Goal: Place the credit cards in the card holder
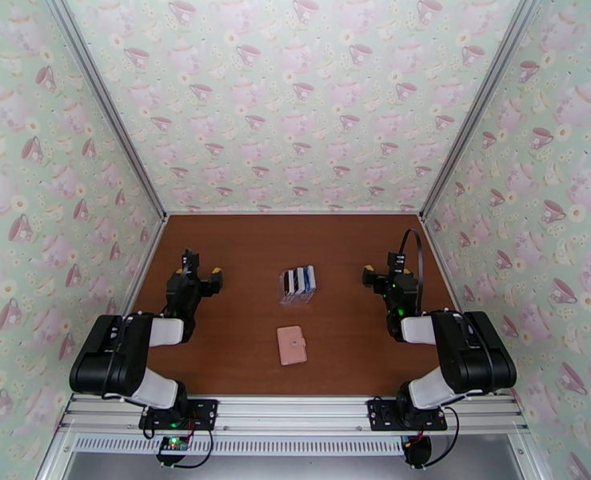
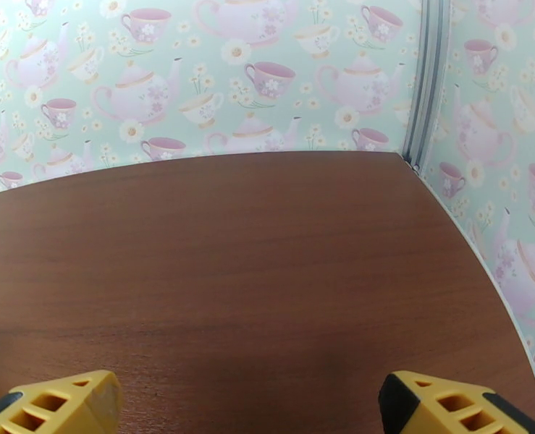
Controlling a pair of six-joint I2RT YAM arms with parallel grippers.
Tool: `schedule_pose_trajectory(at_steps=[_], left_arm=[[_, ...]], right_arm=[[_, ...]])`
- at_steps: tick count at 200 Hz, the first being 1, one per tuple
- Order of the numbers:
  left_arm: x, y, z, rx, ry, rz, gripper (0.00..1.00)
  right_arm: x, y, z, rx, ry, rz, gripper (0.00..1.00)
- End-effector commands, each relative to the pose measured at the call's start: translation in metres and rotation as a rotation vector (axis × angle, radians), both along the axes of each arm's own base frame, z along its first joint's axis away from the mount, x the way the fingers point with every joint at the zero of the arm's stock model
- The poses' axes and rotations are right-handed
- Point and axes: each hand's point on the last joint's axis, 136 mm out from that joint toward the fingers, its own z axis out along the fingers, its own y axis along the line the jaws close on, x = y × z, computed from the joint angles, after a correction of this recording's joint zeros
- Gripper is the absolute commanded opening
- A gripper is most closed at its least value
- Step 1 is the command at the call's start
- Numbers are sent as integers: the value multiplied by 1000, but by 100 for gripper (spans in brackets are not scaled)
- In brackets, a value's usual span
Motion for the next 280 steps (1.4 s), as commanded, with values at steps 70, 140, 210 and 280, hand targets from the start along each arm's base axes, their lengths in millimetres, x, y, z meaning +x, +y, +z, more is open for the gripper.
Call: schedule_pose_trajectory(at_steps=[70, 140, 210, 280], left_arm=[[2, 7, 6, 3, -24, 39, 100], [-11, 13, 16, 6, -85, 85, 100], [-40, -11, 54, 149, -214, 102, 100], [-78, -107, 103, 85, -309, -206, 100]], right_arm=[[4, -2, 8, 9, -29, -16, 100], [1, 0, 12, 11, -50, -1, 100], [-11, -10, 35, -15, -94, -93, 100], [-33, -68, 84, 40, 38, -672, 100]])
